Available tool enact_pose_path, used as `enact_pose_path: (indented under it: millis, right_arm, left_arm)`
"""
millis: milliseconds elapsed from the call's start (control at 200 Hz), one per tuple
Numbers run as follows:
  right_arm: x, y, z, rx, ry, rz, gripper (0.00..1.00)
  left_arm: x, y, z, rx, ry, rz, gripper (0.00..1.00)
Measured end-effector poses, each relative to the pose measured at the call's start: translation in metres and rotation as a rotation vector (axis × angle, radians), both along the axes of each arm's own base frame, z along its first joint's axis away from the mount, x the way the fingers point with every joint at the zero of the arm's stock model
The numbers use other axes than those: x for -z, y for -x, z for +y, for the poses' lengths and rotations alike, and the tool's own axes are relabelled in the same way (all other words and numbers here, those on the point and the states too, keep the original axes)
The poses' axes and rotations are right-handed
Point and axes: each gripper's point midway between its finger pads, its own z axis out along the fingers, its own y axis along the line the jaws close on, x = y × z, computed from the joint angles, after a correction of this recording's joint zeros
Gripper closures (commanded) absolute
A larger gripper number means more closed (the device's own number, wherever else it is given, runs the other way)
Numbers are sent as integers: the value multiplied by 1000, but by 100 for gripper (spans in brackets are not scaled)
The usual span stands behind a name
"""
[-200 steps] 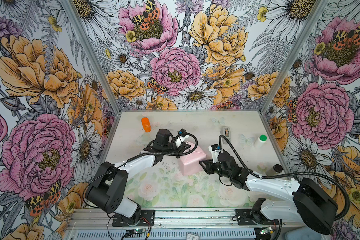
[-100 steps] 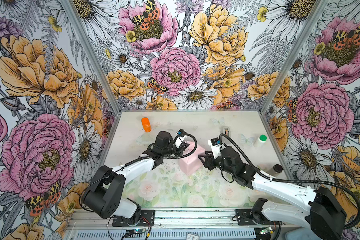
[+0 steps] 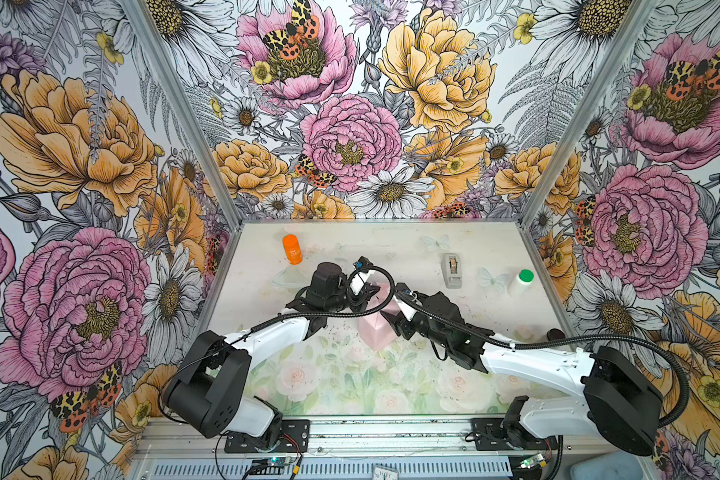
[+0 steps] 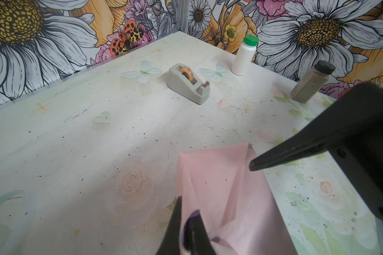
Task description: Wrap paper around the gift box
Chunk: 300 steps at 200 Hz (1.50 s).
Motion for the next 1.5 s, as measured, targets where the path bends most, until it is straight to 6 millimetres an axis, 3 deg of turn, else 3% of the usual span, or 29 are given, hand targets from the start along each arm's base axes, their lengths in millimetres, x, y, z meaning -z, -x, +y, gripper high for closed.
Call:
enact_pose_path:
  millis: [180,455,715,936,1161,1331,1501]
  right_arm:
    - [-7,-7,11,-40,-36,-1,35]
    - [5,-18,16,-37,-29,45,48]
    - [28,-26,9,-17,32,113,58]
    - [28,-26,9,-21,49,121,62]
    - [28,-25,10,-30,54,122,62]
    - [28,-24,10,-34,57,119,63]
    - [28,-23,11,-43,56,120,63]
  left_arm:
    - [-2,-1,0,-3,8,-1,93]
    - [-6,-2,-2,-4,26,-12,88]
    - [-7,-2,-2,-14,48,2,79]
    - [-9,-2,-1,-35,84,25,64]
    - [-33,0,20,-111,163,4,51]
    - [-57,-10,54,-259,235,-29,42]
    - [-59,-25,90,-442,277,-10,40]
